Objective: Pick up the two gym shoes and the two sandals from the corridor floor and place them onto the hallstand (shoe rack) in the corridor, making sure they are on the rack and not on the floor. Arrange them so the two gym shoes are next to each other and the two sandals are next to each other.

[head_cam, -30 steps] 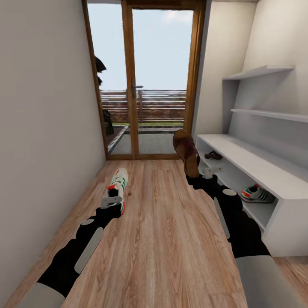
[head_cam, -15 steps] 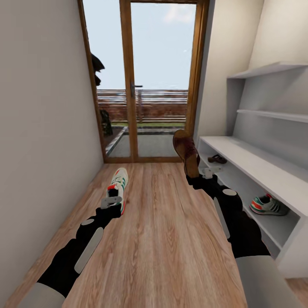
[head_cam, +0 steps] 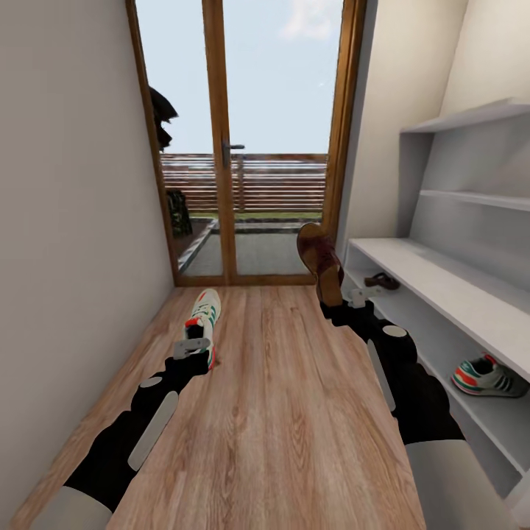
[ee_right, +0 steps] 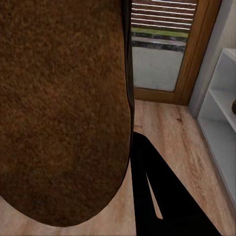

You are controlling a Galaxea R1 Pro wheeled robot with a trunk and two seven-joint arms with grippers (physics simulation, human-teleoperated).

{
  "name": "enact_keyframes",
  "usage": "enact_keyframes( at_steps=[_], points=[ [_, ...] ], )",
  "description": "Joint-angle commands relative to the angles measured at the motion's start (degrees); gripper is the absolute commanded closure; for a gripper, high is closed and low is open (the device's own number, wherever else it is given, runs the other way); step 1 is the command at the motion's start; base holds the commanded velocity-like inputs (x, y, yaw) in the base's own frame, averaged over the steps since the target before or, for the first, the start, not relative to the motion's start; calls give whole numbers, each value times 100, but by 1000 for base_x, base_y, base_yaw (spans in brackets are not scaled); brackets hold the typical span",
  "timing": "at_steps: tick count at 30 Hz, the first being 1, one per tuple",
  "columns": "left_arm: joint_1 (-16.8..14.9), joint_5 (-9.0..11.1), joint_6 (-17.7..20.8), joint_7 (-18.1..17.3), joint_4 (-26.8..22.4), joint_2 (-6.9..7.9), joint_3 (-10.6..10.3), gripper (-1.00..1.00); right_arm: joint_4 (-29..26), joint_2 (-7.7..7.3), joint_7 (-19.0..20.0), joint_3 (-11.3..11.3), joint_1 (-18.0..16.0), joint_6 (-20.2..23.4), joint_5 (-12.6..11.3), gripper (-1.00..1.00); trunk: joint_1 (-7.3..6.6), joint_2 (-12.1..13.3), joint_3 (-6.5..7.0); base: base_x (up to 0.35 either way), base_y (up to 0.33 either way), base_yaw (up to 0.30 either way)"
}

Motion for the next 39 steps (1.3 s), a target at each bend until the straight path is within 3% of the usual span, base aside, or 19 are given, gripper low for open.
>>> enact_keyframes(
  at_steps=[1, 8, 28, 39],
  points=[
    [-5, 55, 11, 56, -9, 7, -19, 100, -9, 0, 26, 1, -5, 34, 36, 100, 2, -3, -6, 338, 94, 0],
    [-6, 58, 11, 56, -9, 7, -19, 100, -12, 0, 27, -4, -7, 34, 34, 100, 2, -3, -6, 306, 156, -131],
    [-6, 60, 11, 56, -9, 7, -18, 100, -12, 0, 24, -4, -7, 34, 34, 100, 2, -3, -6, 282, 205, -288],
    [-6, 60, 11, 56, -9, 7, -18, 100, -11, 0, 25, -3, -6, 34, 34, 100, 2, -3, -6, 293, 175, -49]
  ],
)
